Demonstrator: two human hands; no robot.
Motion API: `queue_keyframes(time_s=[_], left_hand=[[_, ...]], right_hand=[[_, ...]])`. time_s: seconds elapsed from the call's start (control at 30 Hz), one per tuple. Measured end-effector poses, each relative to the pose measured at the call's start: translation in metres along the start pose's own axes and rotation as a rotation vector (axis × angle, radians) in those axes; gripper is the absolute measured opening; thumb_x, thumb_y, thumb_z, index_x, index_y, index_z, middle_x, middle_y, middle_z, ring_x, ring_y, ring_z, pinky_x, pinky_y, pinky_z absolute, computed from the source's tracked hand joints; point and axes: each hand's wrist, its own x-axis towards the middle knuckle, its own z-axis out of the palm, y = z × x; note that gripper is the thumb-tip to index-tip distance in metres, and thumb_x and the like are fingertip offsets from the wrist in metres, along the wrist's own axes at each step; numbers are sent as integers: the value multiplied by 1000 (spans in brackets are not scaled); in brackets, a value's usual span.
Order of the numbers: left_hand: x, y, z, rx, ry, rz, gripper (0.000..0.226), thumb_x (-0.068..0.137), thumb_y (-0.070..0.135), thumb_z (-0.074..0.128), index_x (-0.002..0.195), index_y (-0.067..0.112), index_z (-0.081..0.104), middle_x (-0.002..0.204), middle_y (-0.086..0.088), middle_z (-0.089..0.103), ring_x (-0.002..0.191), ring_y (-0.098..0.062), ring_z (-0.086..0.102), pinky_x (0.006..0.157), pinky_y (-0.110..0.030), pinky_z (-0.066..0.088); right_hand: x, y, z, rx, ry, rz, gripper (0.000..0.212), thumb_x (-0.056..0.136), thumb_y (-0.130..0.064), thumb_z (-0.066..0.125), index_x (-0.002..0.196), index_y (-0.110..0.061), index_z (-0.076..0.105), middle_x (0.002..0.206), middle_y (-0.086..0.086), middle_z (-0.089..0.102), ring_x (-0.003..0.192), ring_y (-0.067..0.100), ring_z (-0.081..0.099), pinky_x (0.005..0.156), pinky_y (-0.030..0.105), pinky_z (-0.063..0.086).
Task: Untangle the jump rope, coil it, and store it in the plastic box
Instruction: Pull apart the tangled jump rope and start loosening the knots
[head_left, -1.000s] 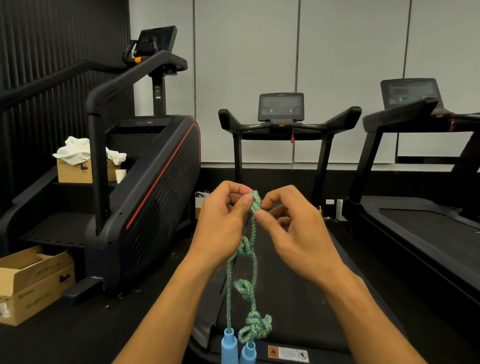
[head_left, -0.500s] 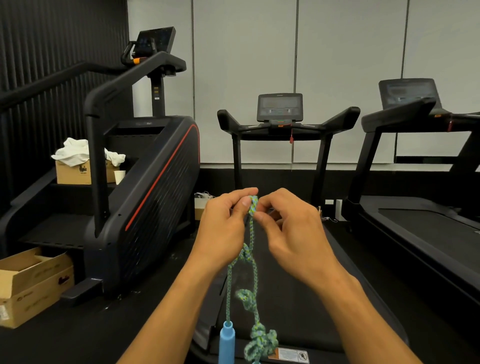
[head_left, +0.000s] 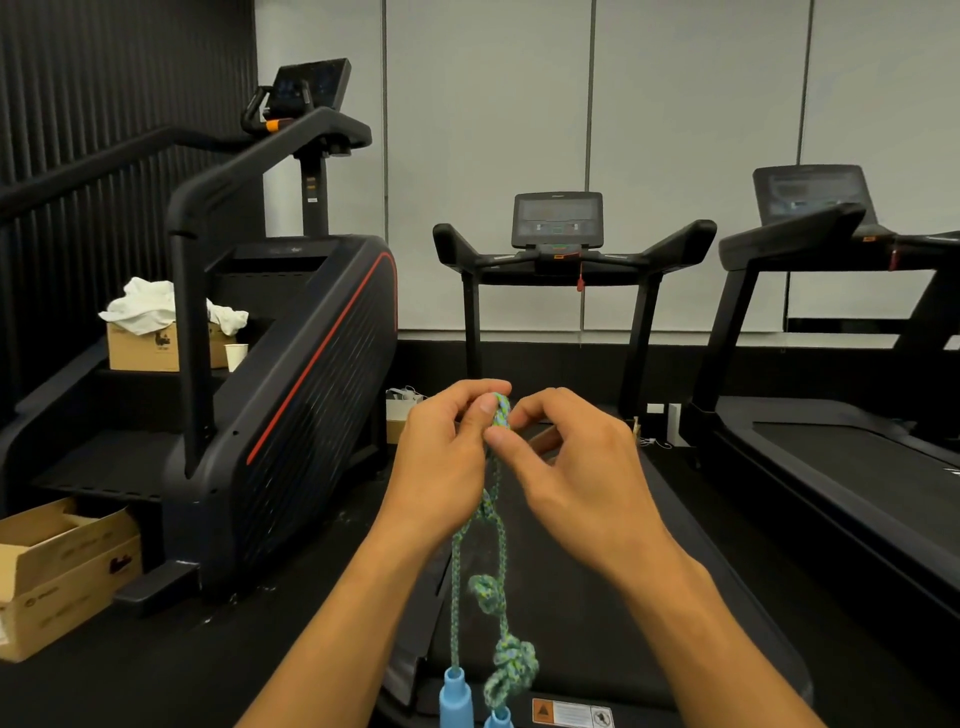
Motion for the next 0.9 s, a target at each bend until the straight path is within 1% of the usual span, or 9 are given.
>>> queue_keyframes(time_s=[0.07,0.17,0.27,0.37,0.5,0.63,0.7,0.8,0.9], left_hand=[[0,0,0,-4,3,-2,23,102,19,52,114,24,71,105,3,73,103,-13,69,91,-38,57],[-1,1,1,20,10,18,23,101,17,53,115,22,71,103,3,73,99,-12,68,92,-38,57],[-1,0,1,32,3,14,23,101,19,54,116,23,70,107,3,73,104,-14,68,95,-41,55],[-1,0,1,49,-7,26,24,98,30,54,115,29,70,109,5,73,107,-16,68,96,-45,54],[0,-1,-1,49,-7,48,21,100,21,55,113,25,71,104,7,75,104,-13,69,95,-46,55],[2,-3,-2,13,16,55,20,99,16,57,107,24,74,88,12,73,83,-1,64,80,-31,52],[2,-3,-4,5,22,45,20,99,16,58,106,23,74,90,9,74,84,-4,66,79,-29,52],[1,-4,-4,-12,24,44,18,99,16,58,105,20,74,94,4,76,91,-11,69,82,-31,54],[1,-2,-4,-17,28,47,17,99,16,58,103,20,74,91,4,75,85,-8,68,77,-28,49]], right_hand=[[0,-2,4,-49,15,47,15,87,-37,71,86,-24,63,83,-12,63,71,8,62,65,30,52],[1,-2,6,-169,7,79,13,89,-36,68,82,-27,59,82,-11,62,71,8,58,68,38,52],[0,-4,6,-195,2,102,14,89,-35,65,80,-27,57,82,-11,61,69,10,58,67,40,52],[2,-7,3,-145,13,118,13,89,-32,65,79,-26,59,77,-11,61,67,6,58,63,34,52],[3,-8,2,-118,6,125,11,89,-29,67,80,-24,63,76,-10,63,66,6,58,61,23,47],[4,-8,1,-69,-2,108,11,88,-24,69,79,-22,65,75,-11,63,68,4,58,60,9,40],[5,-8,0,-50,-10,97,11,88,-22,70,79,-21,65,75,-11,62,69,4,57,60,8,40],[6,-7,-1,-20,-34,94,10,87,-19,70,79,-20,65,74,-9,64,66,7,60,59,14,44],[7,-7,-3,27,-48,126,11,87,-18,70,78,-20,64,71,-6,67,67,12,65,65,28,52]])
